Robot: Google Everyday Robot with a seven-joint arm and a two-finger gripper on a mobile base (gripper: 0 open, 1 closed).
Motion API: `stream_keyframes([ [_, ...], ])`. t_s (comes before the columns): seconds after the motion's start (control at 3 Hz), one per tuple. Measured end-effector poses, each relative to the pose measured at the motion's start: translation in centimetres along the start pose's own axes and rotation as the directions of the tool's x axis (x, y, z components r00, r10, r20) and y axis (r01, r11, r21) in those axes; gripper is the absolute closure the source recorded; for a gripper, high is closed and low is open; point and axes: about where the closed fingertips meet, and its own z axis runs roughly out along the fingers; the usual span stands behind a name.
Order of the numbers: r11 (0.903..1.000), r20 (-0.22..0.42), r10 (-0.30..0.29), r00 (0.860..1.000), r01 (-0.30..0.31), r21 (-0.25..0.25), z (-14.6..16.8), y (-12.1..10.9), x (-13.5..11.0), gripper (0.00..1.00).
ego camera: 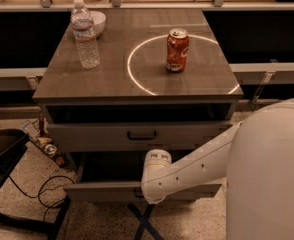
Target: Open middle drawer
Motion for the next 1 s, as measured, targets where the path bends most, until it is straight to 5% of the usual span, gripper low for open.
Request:
stream_keyframes([
  [1.0,0.9998,-0.015,-0.014,1.0,0.014,-0.013,-2.7,-0.3,0.9,1.0],
])
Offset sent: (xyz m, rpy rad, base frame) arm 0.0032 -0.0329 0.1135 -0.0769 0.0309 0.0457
